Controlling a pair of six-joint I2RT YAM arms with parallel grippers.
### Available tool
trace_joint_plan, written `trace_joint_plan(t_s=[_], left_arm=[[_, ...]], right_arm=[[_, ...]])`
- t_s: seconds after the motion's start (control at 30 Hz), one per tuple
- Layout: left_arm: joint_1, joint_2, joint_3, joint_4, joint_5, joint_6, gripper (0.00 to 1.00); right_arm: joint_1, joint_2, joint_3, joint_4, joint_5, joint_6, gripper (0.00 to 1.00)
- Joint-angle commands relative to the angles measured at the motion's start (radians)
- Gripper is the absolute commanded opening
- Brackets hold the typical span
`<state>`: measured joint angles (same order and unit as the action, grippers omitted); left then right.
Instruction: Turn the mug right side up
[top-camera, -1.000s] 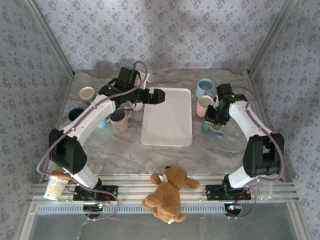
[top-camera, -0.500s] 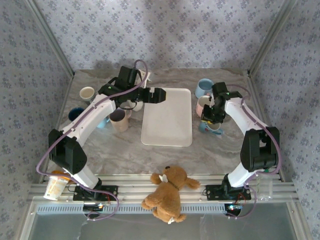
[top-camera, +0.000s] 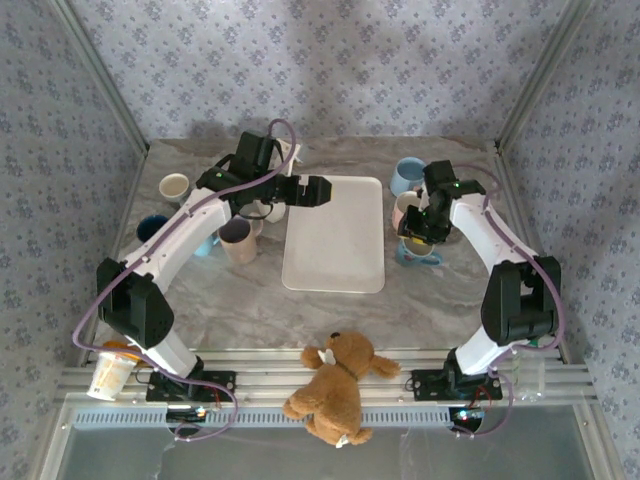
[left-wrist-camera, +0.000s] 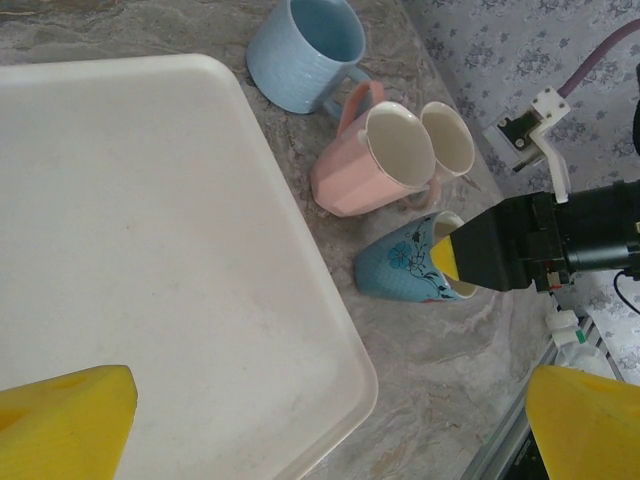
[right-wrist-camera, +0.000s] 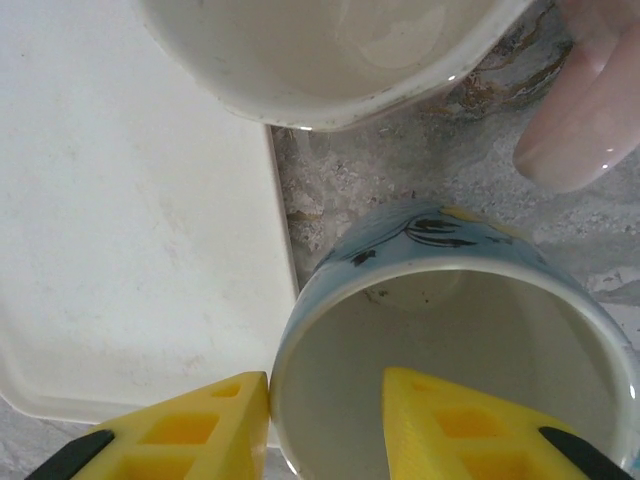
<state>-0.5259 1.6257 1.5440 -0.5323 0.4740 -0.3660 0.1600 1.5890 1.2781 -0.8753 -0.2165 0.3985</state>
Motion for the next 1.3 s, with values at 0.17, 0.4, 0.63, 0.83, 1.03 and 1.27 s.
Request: trace_joint_plan(t_s=[0.17,0.4,0.63,0.83,1.03,1.27], left_arm=[[-0.006,-0.012,0.034,-0.027,-0.028,0.023,0.99],[-0.002,-0.069,0.003,-0.018,-0.129,0.056,0.99],[0.008,-0.191,-0.161,0.135,-0.224,0.106,0.99],[0.014,-0.332,-0.362,0.29,-0.358,0.164,1.0],[0.113,-0.488,-0.568,0.406,-0.49,0.217,1.0],[0.299,-0.609,-0.786,0.563,-0.594,0.275,1.0]], right_arm=[[0.002,-0.145,0.014,-0.049,-0.002,-0.01,0.4],[-0.109,-0.389,-0.132,0.188,-0.132,-0.017,0.65],[-0.209,-0.656,-0.402,0.583,-0.118,-0.023,1.0],[-0.245,-0.681,-0.448,0.601,-0.109,-0.12,1.0],[-0.271,-0.695,-0.56,0.786,-0.019,-0.18,1.0],[-0.291,-0.681,-0.664,0.992,0.108,-0.264,1.0]])
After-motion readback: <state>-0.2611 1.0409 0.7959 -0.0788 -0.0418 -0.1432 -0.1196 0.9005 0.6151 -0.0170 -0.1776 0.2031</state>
